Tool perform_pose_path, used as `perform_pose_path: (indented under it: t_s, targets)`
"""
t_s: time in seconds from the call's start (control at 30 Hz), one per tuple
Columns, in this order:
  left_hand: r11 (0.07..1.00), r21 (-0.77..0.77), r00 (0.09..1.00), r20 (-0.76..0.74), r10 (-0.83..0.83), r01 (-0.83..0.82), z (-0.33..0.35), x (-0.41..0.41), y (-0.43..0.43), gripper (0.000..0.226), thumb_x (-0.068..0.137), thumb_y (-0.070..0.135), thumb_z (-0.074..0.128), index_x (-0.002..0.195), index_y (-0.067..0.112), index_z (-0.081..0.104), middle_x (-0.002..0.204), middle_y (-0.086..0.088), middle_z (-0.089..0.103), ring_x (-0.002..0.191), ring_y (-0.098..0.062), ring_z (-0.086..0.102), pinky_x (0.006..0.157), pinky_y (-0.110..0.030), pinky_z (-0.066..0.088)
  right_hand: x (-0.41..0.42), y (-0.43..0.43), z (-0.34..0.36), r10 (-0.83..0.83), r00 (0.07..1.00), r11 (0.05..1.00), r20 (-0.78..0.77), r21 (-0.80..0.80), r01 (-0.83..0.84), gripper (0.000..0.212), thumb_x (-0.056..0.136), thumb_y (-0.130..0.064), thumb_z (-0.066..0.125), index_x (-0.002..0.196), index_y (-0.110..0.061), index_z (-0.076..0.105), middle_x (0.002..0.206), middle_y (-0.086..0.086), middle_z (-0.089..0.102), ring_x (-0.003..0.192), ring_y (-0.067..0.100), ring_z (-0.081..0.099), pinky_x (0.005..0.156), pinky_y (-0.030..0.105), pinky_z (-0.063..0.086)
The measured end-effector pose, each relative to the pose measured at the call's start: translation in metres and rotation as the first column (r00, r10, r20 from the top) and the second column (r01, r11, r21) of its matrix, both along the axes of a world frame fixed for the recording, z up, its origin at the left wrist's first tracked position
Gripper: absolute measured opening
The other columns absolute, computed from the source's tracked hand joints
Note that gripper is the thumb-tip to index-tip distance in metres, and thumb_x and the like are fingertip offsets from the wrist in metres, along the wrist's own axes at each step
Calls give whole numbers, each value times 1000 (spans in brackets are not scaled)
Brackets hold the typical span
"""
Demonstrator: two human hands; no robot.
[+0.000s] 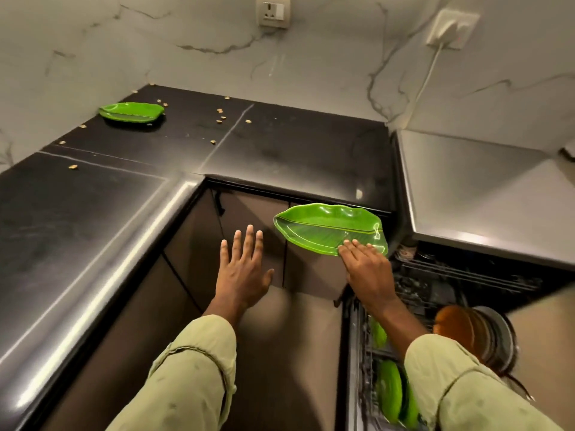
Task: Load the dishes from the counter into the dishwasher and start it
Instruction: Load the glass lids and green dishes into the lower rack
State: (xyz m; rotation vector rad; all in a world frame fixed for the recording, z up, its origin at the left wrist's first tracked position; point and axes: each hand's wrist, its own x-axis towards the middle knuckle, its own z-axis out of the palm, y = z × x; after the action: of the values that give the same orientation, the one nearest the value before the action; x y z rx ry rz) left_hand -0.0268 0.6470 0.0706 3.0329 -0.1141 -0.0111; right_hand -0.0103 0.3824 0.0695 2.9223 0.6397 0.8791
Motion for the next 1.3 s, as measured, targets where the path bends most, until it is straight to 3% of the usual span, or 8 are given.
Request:
perform_pose_path:
  t_s: [0.27,0.43,0.57,0.8,0.97,1.17,1.23,1.3]
  targets:
    - [996,38,996,-46,-78,80,-6,-23,-110,86,98,56,37,157,15,-12,164,-8,-19,151,-30,-17,121,-51,-8,-58,-105,-18,-97,988,995,-117,19,100,35,70,-5,73,105,-4,72,109,17,72,100,31,70,85,48,55]
    - [989,41,987,-86,-137,140,-23,-36,-181,86,98,55,38,157,14,-10,164,-8,-17,151,-29,-15,120,-52,-9,-82,-164,-36,-151,968,988,-201,-3,153,31,73,-7,62,102,-4,73,107,17,72,98,31,71,82,48,57]
    - [985,53,977,-141,-158,167,-41,-41,-222,86,96,52,39,158,13,-7,165,-7,-15,152,-29,-13,120,-52,-7,-100,-193,-52,-184,923,979,-338,21,203,46,58,-1,86,101,-4,73,106,16,72,98,32,71,81,48,58]
    - [959,88,932,-274,-236,268,-77,-36,-260,88,96,53,43,158,11,-3,165,-10,-15,152,-32,-11,121,-54,-4,-116,-215,-92,-232,851,952,-472,68,297,38,64,-2,81,101,-5,74,106,15,73,98,31,71,81,48,58]
    - [935,107,881,-385,-274,338,-110,-12,-276,87,97,54,41,158,12,-6,165,-9,-17,152,-31,-13,121,-54,-5,-114,-217,-126,-276,740,918,-614,61,392,36,78,-13,44,96,-8,75,100,12,75,92,27,73,75,42,60]
    - [880,98,789,-497,-361,465,-163,34,-305,83,99,45,39,157,12,-11,164,-9,-20,151,-32,-16,121,-54,-5,-102,-217,-170,-395,675,814,-623,104,572,29,80,-12,49,90,-9,77,90,11,76,82,23,74,66,34,59]
    - [850,104,749,-535,-391,517,-184,47,-316,82,100,44,36,156,12,-13,163,-10,-21,151,-32,-17,121,-55,-4,-98,-219,-185,-440,639,782,-631,81,618,18,76,-7,64,88,-10,77,85,9,76,73,22,74,60,31,57]
    - [834,96,722,-560,-406,544,-212,56,-328,80,102,43,35,156,13,-15,163,-10,-22,150,-32,-18,121,-56,-5,-92,-222,-204,-478,584,742,-656,54,669,27,61,-2,84,84,-12,76,75,5,74,58,22,69,49,28,53]
